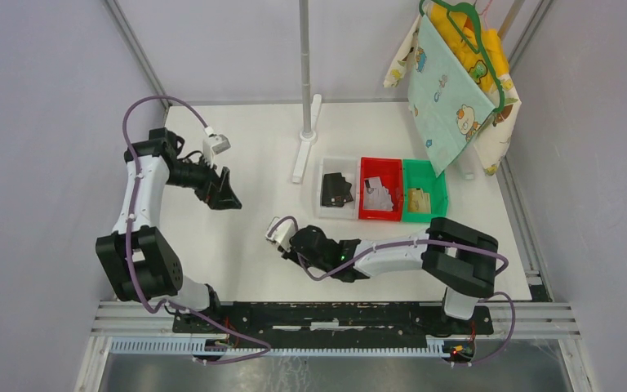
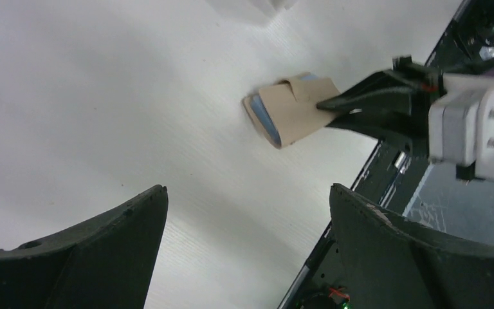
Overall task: Take the credit cards out of the card holder
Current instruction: Pick up the card holder from the center of the board.
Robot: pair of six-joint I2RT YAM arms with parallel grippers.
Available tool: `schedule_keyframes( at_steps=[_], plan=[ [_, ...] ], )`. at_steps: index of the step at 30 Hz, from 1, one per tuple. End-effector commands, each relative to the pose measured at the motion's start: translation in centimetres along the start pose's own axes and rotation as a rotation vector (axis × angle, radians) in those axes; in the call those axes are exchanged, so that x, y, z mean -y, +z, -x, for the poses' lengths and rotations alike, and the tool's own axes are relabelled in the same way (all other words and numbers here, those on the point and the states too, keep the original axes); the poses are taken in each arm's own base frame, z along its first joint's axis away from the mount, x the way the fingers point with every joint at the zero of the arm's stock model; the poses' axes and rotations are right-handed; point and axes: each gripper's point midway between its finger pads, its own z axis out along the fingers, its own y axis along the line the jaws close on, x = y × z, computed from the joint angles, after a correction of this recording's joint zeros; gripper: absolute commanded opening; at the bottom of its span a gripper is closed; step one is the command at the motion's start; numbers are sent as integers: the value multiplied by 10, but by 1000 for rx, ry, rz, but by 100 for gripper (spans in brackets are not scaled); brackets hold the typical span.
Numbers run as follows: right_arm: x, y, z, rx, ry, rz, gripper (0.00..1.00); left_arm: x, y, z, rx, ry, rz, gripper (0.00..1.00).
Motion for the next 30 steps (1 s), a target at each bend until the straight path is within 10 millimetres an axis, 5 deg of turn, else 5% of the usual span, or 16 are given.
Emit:
schedule_keyframes(
  at_steps=[1, 5, 9, 16, 30],
  plan=[
    [-6, -11, 27, 92, 105, 161, 16, 24, 4, -17, 20, 277, -117, 100],
    [4, -15, 37, 134, 208, 247, 0, 41, 9, -38, 15, 657, -187, 100],
    [18, -14, 39, 140, 241, 267, 0, 45, 25, -43, -50, 864, -189, 100],
    [12, -18, 60, 178, 243, 368, 0, 55, 67, -34, -76, 1162, -178, 99],
    [27, -55, 109, 368, 356, 471, 0, 76, 80, -55, -103, 1163, -271, 76]
  ],
)
